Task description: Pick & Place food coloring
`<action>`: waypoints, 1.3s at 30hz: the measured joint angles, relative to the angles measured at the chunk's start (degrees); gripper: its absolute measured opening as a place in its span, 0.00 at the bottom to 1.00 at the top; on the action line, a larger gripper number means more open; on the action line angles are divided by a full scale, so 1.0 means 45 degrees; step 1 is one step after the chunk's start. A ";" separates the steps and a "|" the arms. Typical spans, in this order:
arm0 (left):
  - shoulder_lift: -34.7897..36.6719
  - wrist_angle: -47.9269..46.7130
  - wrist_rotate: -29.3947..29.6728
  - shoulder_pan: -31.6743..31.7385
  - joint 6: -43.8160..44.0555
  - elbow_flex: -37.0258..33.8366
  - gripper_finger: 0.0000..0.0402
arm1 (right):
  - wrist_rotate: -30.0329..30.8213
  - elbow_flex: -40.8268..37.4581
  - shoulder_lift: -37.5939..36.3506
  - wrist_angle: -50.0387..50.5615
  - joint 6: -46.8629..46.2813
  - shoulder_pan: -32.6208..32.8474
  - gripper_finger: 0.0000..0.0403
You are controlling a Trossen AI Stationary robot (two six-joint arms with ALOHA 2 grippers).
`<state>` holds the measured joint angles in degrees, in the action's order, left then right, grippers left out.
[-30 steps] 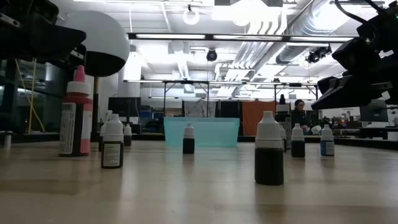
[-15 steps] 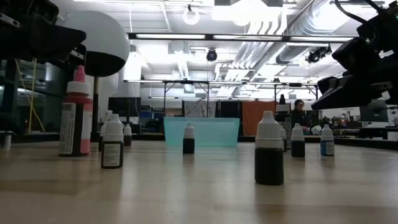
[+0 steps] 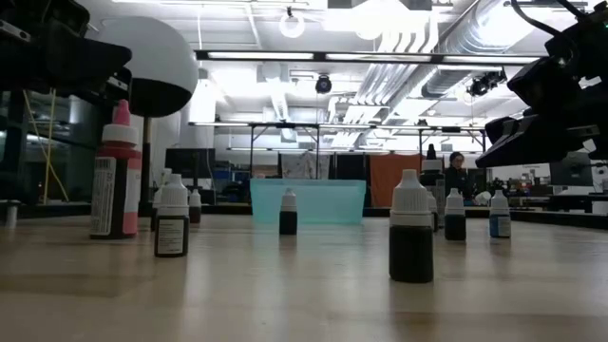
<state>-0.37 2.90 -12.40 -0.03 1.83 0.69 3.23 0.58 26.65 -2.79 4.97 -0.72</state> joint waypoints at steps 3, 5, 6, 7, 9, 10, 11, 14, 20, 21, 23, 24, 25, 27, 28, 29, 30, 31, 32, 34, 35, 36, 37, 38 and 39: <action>-0.0004 -0.0003 0.0000 0.0002 0.0000 0.0000 0.00 | 0.0003 0.0000 0.0000 -0.0005 0.0082 0.0003 0.00; -0.0004 -0.0005 0.0000 0.0000 0.0000 0.0000 0.00 | 0.0003 0.0001 0.0000 -0.0005 0.0019 0.0001 0.00; -0.0001 -0.0002 0.0000 0.0002 0.0000 0.0000 0.00 | 0.0003 0.0005 0.0000 -0.0005 -0.0034 0.0003 0.00; -0.0004 -0.0005 0.0000 0.0000 0.0000 0.0000 0.00 | 0.0001 0.0005 0.0000 -0.0005 -0.0064 -0.0002 0.00; 0.0000 -0.0003 0.0000 0.0001 0.0000 0.0000 0.00 | 0.0003 0.0005 0.0000 -0.0006 -0.0074 0.0003 0.00; -0.0003 0.0000 -0.0002 0.0002 0.0000 0.0000 0.00 | 0.0003 0.0001 0.0000 -0.0023 -0.0083 0.0003 0.00; -0.0004 -0.0001 0.0000 0.0005 0.0000 0.0000 0.00 | 0.0003 0.0005 -0.0006 -0.0107 -0.0087 0.0003 0.00; -0.0004 -0.0002 0.0000 0.0002 0.0000 0.0000 0.00 | 0.0071 0.0004 -0.0019 -0.0890 -0.0113 0.0003 0.00; -0.0003 -0.0004 -0.0003 0.0004 0.0000 0.0000 0.00 | -0.0249 0.0270 -0.0024 -0.2455 -0.2054 0.0003 0.00; -0.0004 -0.0003 0.0000 0.0005 0.0000 0.0000 0.00 | -0.0414 0.0498 -0.0024 -0.2246 -0.2296 0.0003 0.00; -0.0004 0.0000 0.0000 0.0005 0.0000 0.0000 0.00 | -0.0944 0.1090 -0.0019 -0.1292 -0.2445 0.0001 0.00; -0.0001 -0.0004 0.0000 0.0001 0.0000 0.0000 0.00 | -0.1237 0.1448 -0.0017 -0.0684 -0.2434 -0.0002 0.00; -0.0002 -0.0003 0.0000 0.0001 0.0000 0.0000 0.00 | -0.1463 0.1869 -0.0015 0.0038 -0.2313 -0.0002 0.00; -0.0004 -0.0005 0.0000 0.0001 0.0004 0.0000 0.00 | -0.1777 0.2831 -0.0019 0.1560 -0.1908 -0.0002 0.00; -0.0001 -0.0003 0.0000 0.0002 0.0000 0.0000 0.00 | -0.1809 0.3381 -0.0019 0.2400 -0.1681 -0.0002 0.00; -0.0004 0.0000 0.0000 0.0005 0.0000 0.0000 0.00 | -0.1789 0.3989 -0.0017 0.3399 -0.1479 -0.0002 0.00; -0.0004 0.0000 0.0000 0.0000 0.0000 0.0000 0.00 | -0.1690 0.4628 0.0009 0.4425 -0.1366 -0.0002 0.00; -0.0003 -0.0002 -0.0002 0.0002 0.0000 0.0000 0.00 | -0.1512 0.5286 0.0102 0.5415 -0.1331 -0.0002 0.00; 0.0001 0.0000 0.0000 0.0001 0.0000 0.0000 0.00 | -0.1350 0.5961 0.0208 0.6354 -0.1365 -0.0002 0.00; -0.0003 -0.0004 0.0000 0.0002 0.0000 0.0000 0.00 | -0.1137 0.7270 0.0515 0.7952 -0.1492 -0.0002 0.00; 0.0000 -0.0003 -0.0001 0.0000 0.0000 0.0000 0.00 | -0.1140 0.7940 0.0715 0.8695 -0.1698 -0.0002 0.00; -0.0002 -0.0005 0.0000 0.0000 0.0000 0.0000 0.00 | -0.1167 0.8604 0.0947 0.9399 -0.1925 -0.0002 0.00; 0.0000 -0.0003 -0.0002 0.0003 0.0000 0.0000 0.00 | -0.1172 0.9273 0.1210 1.0119 -0.2097 -0.0002 0.00; 0.0001 -0.0002 0.0000 0.0002 0.0002 0.0000 0.00 | -0.1173 0.9953 0.1502 1.0912 -0.2258 -0.0002 0.00; 0.0001 0.0000 0.0000 0.0005 0.0005 0.0000 0.00 | -0.1177 1.0613 0.1838 1.1744 -0.2381 -0.0002 0.00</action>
<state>-0.36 2.90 -12.40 -0.01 1.85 0.69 -2.06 48.34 34.92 50.06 -5.74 -0.73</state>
